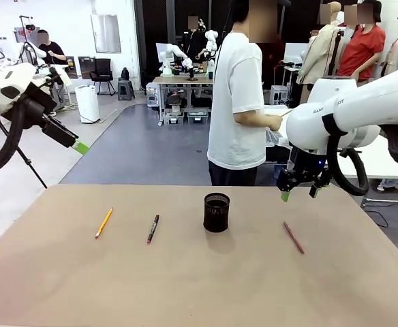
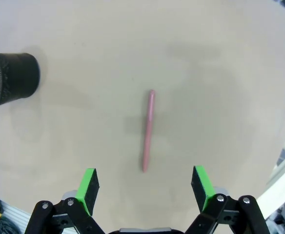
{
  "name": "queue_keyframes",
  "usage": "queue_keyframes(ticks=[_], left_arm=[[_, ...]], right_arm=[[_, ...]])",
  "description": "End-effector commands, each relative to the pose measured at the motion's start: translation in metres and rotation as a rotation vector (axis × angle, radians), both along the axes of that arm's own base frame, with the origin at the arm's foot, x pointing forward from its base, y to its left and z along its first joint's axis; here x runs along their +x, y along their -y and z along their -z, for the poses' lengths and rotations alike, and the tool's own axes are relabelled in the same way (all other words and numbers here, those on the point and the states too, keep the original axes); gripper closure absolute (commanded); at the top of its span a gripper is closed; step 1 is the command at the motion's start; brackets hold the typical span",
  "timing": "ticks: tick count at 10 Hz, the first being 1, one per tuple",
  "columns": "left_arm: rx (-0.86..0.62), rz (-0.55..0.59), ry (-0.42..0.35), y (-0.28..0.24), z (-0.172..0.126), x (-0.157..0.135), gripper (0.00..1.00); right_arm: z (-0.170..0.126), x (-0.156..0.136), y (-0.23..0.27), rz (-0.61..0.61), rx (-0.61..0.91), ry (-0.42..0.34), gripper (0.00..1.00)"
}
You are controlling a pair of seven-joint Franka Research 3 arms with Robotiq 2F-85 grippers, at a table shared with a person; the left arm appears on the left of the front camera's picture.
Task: Place the pens into the pen holder.
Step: Pick up a writing instrument from the table and place it into the Pen holder.
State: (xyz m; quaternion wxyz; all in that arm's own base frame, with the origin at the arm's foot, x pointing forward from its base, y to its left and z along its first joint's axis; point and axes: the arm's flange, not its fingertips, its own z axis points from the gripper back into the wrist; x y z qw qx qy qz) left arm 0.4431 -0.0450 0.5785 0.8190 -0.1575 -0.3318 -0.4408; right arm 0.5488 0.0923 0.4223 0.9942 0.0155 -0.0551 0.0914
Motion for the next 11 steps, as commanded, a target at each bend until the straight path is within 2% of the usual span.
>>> queue_keyframes(ticks=[1,5,6,7,9,11], left_arm=[[0.0,-0.004,0.006,-0.001,0.0,0.001,0.0],[0.0,-0.004,0.006,-0.001,0.0,0.001,0.0],[0.0,-0.004,0.006,-0.001,0.0,0.001,0.0],[0.0,-0.004,0.006,-0.001,0.0,0.001,0.0],[0.0,-0.004,0.006,-0.001,0.0,0.001,0.0],[0.0,-0.004,0.006,-0.001,0.0,0.001,0.0]], right_arm=[[-0.008,-0.006,-0.003,-0.005,0.002,-0.018,0.0],[-0.003,-0.004,-0.003,-0.006,-0.002,-0.014,0.0],[0.018,0.009,-0.014,0.032,-0.011,-0.022,0.0],[0.032,0.02,-0.022,0.013,-0.005,-0.051,0.0],[0.051,0.031,-0.03,0.052,-0.042,-0.057,0.0],[0.084,0.041,-0.04,0.08,-0.038,-0.07,0.0]])
